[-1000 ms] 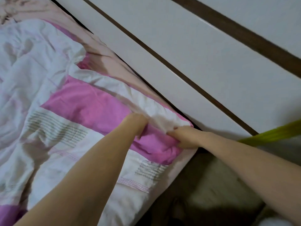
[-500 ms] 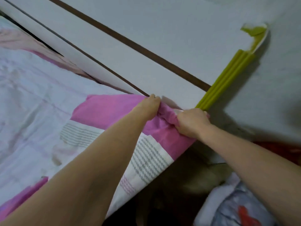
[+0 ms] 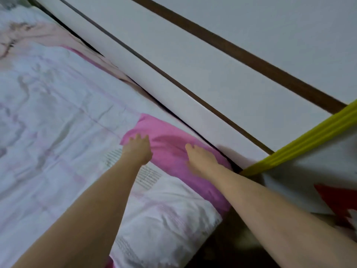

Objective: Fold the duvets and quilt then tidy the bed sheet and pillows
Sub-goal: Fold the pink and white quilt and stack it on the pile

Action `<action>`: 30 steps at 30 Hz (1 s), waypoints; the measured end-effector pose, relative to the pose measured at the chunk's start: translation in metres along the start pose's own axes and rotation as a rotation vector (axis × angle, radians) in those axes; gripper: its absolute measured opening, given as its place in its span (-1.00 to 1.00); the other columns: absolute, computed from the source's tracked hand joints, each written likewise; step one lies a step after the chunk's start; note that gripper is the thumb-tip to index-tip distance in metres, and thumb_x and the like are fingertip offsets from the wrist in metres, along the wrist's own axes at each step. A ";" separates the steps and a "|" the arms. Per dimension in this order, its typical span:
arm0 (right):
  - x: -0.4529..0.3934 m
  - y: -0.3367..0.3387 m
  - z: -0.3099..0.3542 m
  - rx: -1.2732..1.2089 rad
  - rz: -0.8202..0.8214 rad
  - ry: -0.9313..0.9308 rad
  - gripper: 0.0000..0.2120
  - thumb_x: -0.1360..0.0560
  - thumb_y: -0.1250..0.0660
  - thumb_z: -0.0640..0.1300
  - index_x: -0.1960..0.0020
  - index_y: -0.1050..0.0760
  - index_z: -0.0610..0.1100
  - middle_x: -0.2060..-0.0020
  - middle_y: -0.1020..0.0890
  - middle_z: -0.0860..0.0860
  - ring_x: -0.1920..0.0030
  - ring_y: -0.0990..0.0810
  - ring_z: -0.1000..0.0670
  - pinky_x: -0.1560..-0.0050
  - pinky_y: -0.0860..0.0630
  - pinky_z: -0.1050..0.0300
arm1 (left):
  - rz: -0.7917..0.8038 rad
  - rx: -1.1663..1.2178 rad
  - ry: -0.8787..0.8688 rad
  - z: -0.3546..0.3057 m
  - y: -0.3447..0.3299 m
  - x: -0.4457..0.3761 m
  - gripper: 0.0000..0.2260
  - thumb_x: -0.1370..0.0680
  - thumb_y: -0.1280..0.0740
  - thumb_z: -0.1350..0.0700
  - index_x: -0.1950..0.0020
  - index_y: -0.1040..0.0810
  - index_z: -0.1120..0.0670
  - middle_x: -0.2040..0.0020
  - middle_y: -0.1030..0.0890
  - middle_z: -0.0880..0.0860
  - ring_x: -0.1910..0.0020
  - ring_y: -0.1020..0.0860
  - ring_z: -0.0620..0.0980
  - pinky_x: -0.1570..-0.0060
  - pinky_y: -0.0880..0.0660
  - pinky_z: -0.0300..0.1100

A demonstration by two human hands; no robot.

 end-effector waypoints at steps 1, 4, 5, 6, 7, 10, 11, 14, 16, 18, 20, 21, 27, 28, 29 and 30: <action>-0.017 -0.004 0.008 -0.001 -0.014 0.009 -0.62 -0.58 -0.17 -0.19 -0.37 -0.22 -0.21 -0.26 -0.43 -0.20 -0.26 -0.44 -0.21 -0.11 -0.43 -0.06 | -0.029 0.062 0.051 0.009 -0.006 -0.010 -0.41 -0.60 -0.24 -0.05 -0.53 -0.10 0.14 -0.47 -0.22 0.22 -0.45 -0.21 0.23 -0.39 -0.25 0.11; -0.068 -0.014 0.024 -0.042 -0.062 -0.005 -0.50 -0.58 -0.23 -0.07 -0.42 -0.16 -0.22 -0.33 -0.34 -0.20 -0.33 -0.33 -0.20 -0.19 -0.39 -0.08 | -0.122 0.193 0.208 0.025 -0.023 -0.038 -0.19 -0.50 -0.29 -0.25 -0.55 0.02 0.09 -0.48 -0.18 0.22 -0.48 -0.12 0.24 -0.38 -0.11 0.27; -0.084 -0.019 0.026 -0.074 -0.086 -0.025 -0.47 -0.57 -0.25 -0.04 -0.42 -0.14 -0.24 -0.34 -0.32 -0.20 -0.33 -0.32 -0.19 -0.19 -0.39 -0.07 | -0.110 0.229 0.261 0.030 -0.032 -0.048 -0.12 -0.46 -0.28 -0.32 -0.56 0.08 0.08 -0.50 -0.16 0.23 -0.50 -0.08 0.25 -0.39 -0.04 0.32; -0.099 -0.023 0.028 -0.107 -0.099 -0.056 -0.43 -0.57 -0.26 -0.01 -0.43 -0.13 -0.25 -0.34 -0.32 -0.21 -0.34 -0.31 -0.19 -0.19 -0.39 -0.07 | -0.084 0.280 0.320 0.036 -0.041 -0.058 -0.07 -0.44 -0.26 -0.37 -0.56 0.11 0.08 -0.50 -0.17 0.24 -0.50 -0.09 0.25 -0.39 0.00 0.34; -0.107 -0.025 0.027 -0.151 -0.093 -0.093 -0.39 -0.56 -0.27 0.01 -0.44 -0.10 -0.26 -0.35 -0.31 -0.22 -0.34 -0.30 -0.20 -0.20 -0.39 -0.07 | -0.057 0.354 0.368 0.040 -0.051 -0.064 -0.05 -0.42 -0.26 -0.40 -0.55 0.08 0.11 -0.48 -0.23 0.23 -0.48 -0.17 0.25 -0.38 -0.03 0.33; -0.131 -0.036 0.026 -0.226 -0.049 -0.205 -0.37 -0.54 -0.31 0.06 -0.42 -0.15 -0.25 -0.33 -0.35 -0.21 -0.33 -0.34 -0.21 -0.17 -0.39 -0.07 | -0.119 0.595 0.351 0.054 -0.080 -0.079 -0.33 -0.47 -0.28 -0.30 -0.34 -0.30 0.17 -0.24 -0.49 0.20 -0.18 -0.49 0.22 -0.17 -0.43 0.13; -0.135 -0.037 0.026 -0.209 -0.086 -0.206 -0.46 -0.54 -0.31 0.01 -0.37 -0.23 -0.24 -0.29 -0.42 -0.20 -0.29 -0.39 -0.21 -0.14 -0.41 -0.06 | -0.205 0.645 0.303 0.055 -0.080 -0.078 -0.48 -0.52 -0.27 -0.24 -0.24 -0.36 0.16 -0.16 -0.54 0.17 -0.08 -0.53 0.20 -0.02 -0.47 0.03; -0.143 -0.024 0.024 -0.298 -0.459 -0.220 -0.66 -0.55 -0.26 -0.23 -0.31 -0.37 -0.19 -0.23 -0.52 -0.16 -0.27 -0.45 -0.17 -0.15 -0.44 -0.01 | -0.527 0.709 0.163 0.045 -0.047 -0.082 -0.70 -0.61 -0.19 -0.09 -0.20 -0.37 0.10 -0.08 -0.53 0.11 0.02 -0.54 0.18 0.17 -0.32 -0.07; -0.158 -0.010 0.021 -0.331 -0.678 -0.265 -0.56 -0.53 -0.26 -0.32 -0.40 -0.32 -0.19 -0.31 -0.45 -0.16 -0.35 -0.38 -0.16 -0.29 -0.37 0.02 | -0.676 0.676 0.035 0.036 -0.014 -0.104 -0.72 -0.62 -0.18 -0.01 -0.26 -0.37 0.10 -0.10 -0.48 0.13 0.01 -0.51 0.19 0.16 -0.33 -0.04; -0.168 -0.004 0.018 -0.275 -0.697 -0.248 -0.50 -0.52 -0.25 -0.32 -0.44 -0.24 -0.24 -0.36 -0.35 -0.23 -0.38 -0.31 -0.21 -0.35 -0.29 -0.02 | -0.624 0.566 0.040 0.026 0.004 -0.130 -0.67 -0.62 -0.17 0.08 -0.37 -0.32 0.10 -0.21 -0.42 0.16 -0.14 -0.45 0.20 -0.04 -0.34 0.04; -0.173 -0.021 0.027 -0.209 -0.592 -0.107 -0.41 -0.55 -0.24 -0.20 -0.51 -0.11 -0.20 -0.45 -0.19 -0.26 -0.45 -0.16 -0.26 -0.41 -0.21 -0.09 | -0.405 0.446 0.179 0.026 -0.007 -0.147 -0.52 -0.60 -0.13 0.12 -0.51 -0.11 0.07 -0.41 -0.26 0.22 -0.35 -0.28 0.25 -0.28 -0.21 0.19; -0.170 -0.037 0.033 -0.157 -0.519 -0.040 -0.38 -0.57 -0.21 -0.10 -0.55 -0.02 -0.12 -0.50 -0.08 -0.22 -0.50 -0.05 -0.23 -0.45 -0.12 -0.11 | -0.307 0.389 0.212 0.029 -0.022 -0.146 -0.46 -0.61 -0.10 0.06 -0.55 0.03 0.03 -0.49 -0.13 0.23 -0.44 -0.15 0.29 -0.34 -0.10 0.29; -0.166 -0.086 0.045 0.178 0.100 -0.067 -0.26 -0.57 -0.06 0.24 -0.56 0.26 0.02 -0.52 0.29 -0.16 -0.52 0.28 -0.19 -0.46 0.19 -0.21 | 0.089 0.224 0.013 0.085 -0.103 -0.108 -0.29 -0.57 -0.07 -0.30 -0.56 0.25 -0.11 -0.58 0.18 0.07 -0.55 0.09 0.23 -0.45 0.00 0.21; -0.164 -0.074 0.054 0.189 0.137 -0.069 -0.28 -0.58 -0.09 0.20 -0.57 0.17 -0.04 -0.53 0.21 -0.19 -0.53 0.19 -0.22 -0.47 0.08 -0.19 | 0.080 0.266 0.007 0.099 -0.095 -0.102 -0.34 -0.58 -0.12 -0.23 -0.58 0.10 -0.07 -0.59 0.03 0.08 -0.54 -0.05 0.19 -0.44 -0.11 0.16; -0.158 -0.059 0.065 0.167 0.147 -0.070 -0.35 -0.59 -0.13 0.13 -0.54 0.01 -0.11 -0.53 0.03 -0.21 -0.52 0.00 -0.24 -0.44 -0.10 -0.15 | 0.070 0.318 0.005 0.111 -0.084 -0.092 -0.43 -0.59 -0.14 -0.15 -0.55 -0.08 -0.02 -0.54 -0.16 0.10 -0.48 -0.22 0.16 -0.39 -0.23 0.11; -0.153 -0.048 0.074 0.133 0.123 -0.054 -0.48 -0.60 -0.16 0.06 -0.46 -0.18 -0.17 -0.47 -0.20 -0.21 -0.44 -0.23 -0.22 -0.33 -0.29 -0.08 | 0.069 0.345 0.013 0.122 -0.073 -0.081 -0.54 -0.60 -0.14 -0.09 -0.49 -0.24 0.00 -0.46 -0.32 0.08 -0.39 -0.35 0.13 -0.32 -0.33 0.06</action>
Point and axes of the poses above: each hand's wrist, its own x-axis away from the middle knuckle, its own y-axis out of the back of the hand, z = x × y, the point moved 1 cm from there along -x, towards the middle knuckle
